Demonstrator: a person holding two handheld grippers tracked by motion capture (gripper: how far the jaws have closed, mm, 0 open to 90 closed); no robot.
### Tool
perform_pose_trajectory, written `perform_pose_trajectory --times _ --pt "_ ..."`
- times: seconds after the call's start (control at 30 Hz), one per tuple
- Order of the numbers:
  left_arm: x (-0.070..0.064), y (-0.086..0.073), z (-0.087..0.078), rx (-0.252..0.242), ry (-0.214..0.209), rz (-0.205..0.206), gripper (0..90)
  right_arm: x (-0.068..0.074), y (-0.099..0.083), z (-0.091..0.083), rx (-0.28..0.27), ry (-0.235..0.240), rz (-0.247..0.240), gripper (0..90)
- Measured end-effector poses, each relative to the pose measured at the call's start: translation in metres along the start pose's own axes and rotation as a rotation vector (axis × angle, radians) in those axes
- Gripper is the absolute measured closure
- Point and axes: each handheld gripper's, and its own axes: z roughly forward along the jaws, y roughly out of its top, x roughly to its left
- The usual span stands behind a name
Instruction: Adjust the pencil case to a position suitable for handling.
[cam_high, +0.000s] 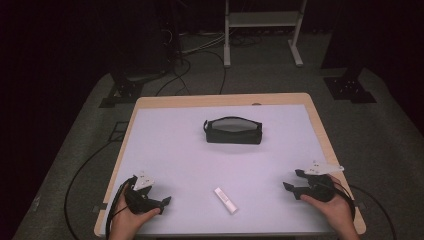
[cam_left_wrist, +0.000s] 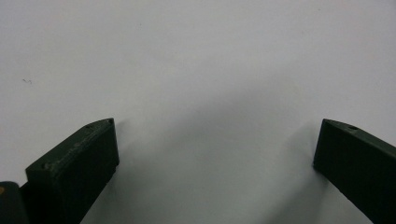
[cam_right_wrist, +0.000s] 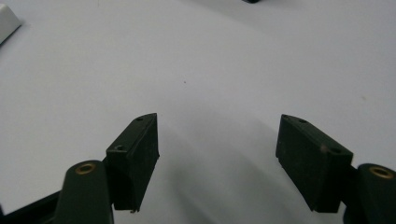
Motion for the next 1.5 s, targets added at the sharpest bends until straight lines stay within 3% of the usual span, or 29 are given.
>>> perform_pose_trajectory --times 0.4,0.7,0.8,1.17,1.5 --pt "0.001 0.000 0.000 -0.001 -0.005 -0.003 0.0 -0.003 0.017 0.000 -0.020 0.029 -0.026 32.1" --pt "0.001 -0.001 0.000 -0.002 -0.004 -0.002 0.0 -0.005 0.037 0.008 -0.026 0.048 -0.075 35.2" --pt "0.001 -0.001 0.000 -0.002 -0.005 -0.003 0.0 -0.006 0.042 0.010 -0.047 0.078 -0.065 35.9" --pt "0.001 0.000 0.000 0.001 -0.006 -0.006 0.0 -0.009 0.062 0.019 -0.056 0.090 -0.102 38.2" --pt "0.008 0.002 0.001 -0.004 -0.054 0.047 0.0 -0.008 0.076 0.027 -0.058 0.115 -0.122 38.9"
